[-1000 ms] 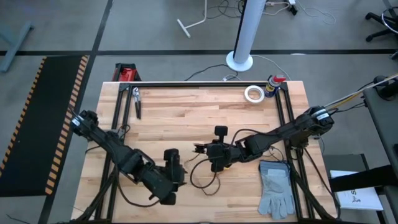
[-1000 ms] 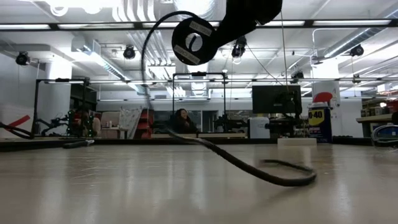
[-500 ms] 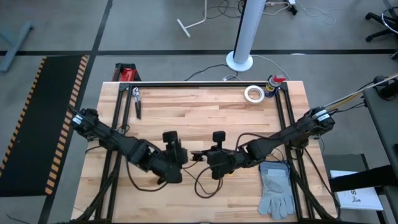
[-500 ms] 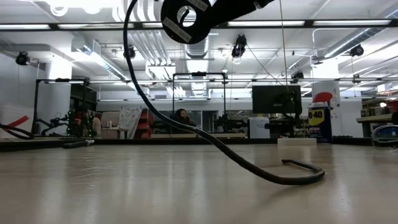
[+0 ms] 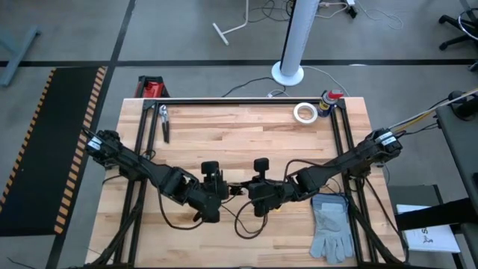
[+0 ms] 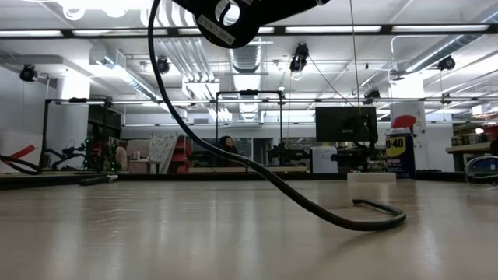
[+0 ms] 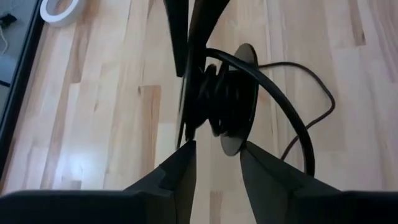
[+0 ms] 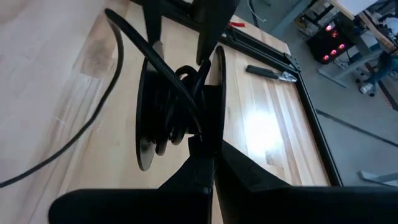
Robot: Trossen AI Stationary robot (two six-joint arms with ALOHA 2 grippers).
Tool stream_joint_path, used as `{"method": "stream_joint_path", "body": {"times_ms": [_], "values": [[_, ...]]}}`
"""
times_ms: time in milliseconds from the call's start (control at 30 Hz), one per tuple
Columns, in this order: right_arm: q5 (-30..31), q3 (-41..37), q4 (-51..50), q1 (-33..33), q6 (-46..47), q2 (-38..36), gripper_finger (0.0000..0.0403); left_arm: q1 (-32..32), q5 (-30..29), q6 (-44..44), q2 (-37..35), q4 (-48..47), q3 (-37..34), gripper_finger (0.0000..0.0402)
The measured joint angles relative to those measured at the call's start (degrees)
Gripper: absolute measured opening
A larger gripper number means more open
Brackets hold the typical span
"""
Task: Coil cords
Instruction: Uncoil the black wire from the spool
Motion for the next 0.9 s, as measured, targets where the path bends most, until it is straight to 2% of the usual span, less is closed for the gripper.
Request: {"method": "stream_joint_path", "body": {"times_ms": [467,733,900], "values": [[-0.25,-0.98,-0.61,0.07,-0.31,0.0,0.0,0.12,-0.35,-4.36,-2.08,-4.2,0.38,0.0121],[-2.04,-0.98,1.29,0.17,-1.91,0.0,0.0,0.84,-0.01,-3.06,-0.89,-3.25,0.1,0.011],[-3.15,-0.98,2.98,0.15,-2.72,0.0,0.0,1.15,0.08,-1.83,-0.2,-2.54,0.06,0.0122]]}}
